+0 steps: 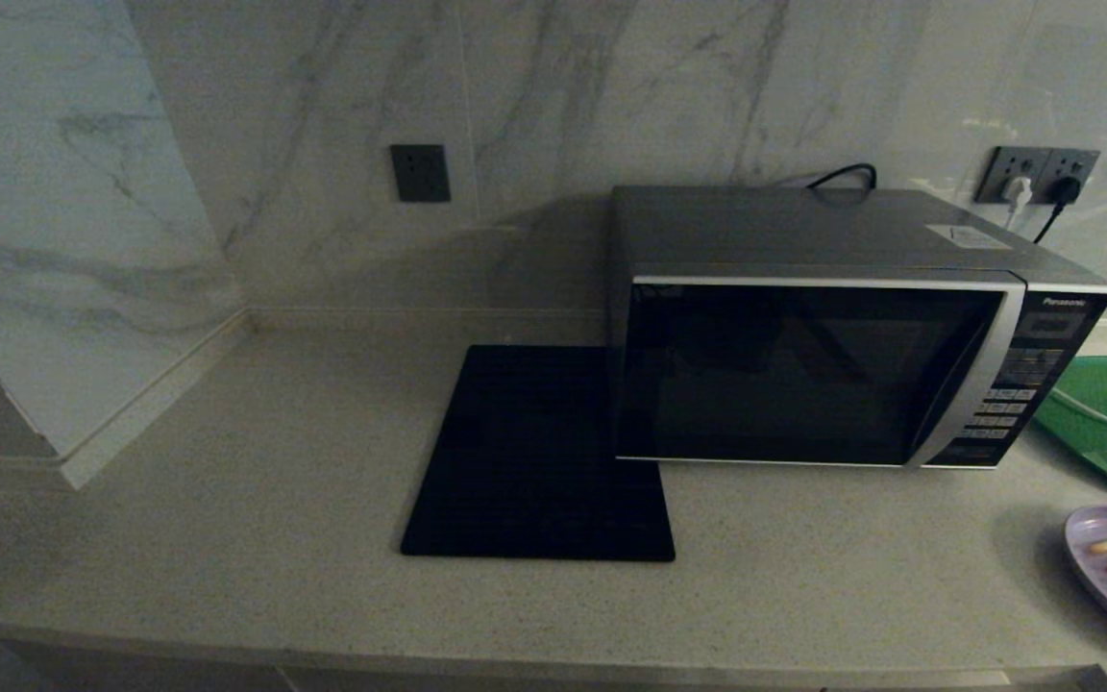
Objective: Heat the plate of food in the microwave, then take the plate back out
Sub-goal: Open the microwave oven
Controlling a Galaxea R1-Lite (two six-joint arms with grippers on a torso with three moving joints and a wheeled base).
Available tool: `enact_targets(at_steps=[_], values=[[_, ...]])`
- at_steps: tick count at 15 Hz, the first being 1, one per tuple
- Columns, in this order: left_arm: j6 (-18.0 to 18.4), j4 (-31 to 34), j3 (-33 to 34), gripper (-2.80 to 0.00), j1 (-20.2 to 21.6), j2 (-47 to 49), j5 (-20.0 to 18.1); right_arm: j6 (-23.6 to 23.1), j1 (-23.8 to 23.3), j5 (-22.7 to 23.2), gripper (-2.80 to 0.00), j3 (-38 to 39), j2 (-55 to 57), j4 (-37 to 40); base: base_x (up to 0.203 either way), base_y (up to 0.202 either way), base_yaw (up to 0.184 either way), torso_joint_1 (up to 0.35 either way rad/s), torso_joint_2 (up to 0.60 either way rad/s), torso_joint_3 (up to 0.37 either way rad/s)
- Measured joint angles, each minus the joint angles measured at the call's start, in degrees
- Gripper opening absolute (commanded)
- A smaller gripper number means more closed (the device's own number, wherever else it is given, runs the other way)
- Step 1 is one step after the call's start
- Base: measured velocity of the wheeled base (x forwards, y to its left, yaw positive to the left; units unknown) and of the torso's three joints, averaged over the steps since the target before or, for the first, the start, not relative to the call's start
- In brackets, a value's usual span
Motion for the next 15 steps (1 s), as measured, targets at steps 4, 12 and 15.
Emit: enact_targets(at_steps=[4, 12, 15], values=[[0.0, 0.0, 0.0, -2.80, 0.0, 0.0, 0.0, -0.1, 0.0, 0.0, -2.80, 0.0, 0.0, 0.0, 0.000, 0.000, 0.000, 0.000, 0.00, 0.000], [0.1, 0.3, -0.1, -2.80, 0.0, 0.0, 0.0, -1.1, 0.0, -0.6, -2.80, -4.3, 0.0, 0.8, 0.000, 0.000, 0.000, 0.000, 0.00, 0.000], [0.1, 0.5, -0.3, -2.80, 0.0, 0.5, 0.0, -1.2, 0.0, -0.5, -2.80, -18.2, 1.5, 6.5, 0.000, 0.000, 0.000, 0.000, 0.00, 0.000]])
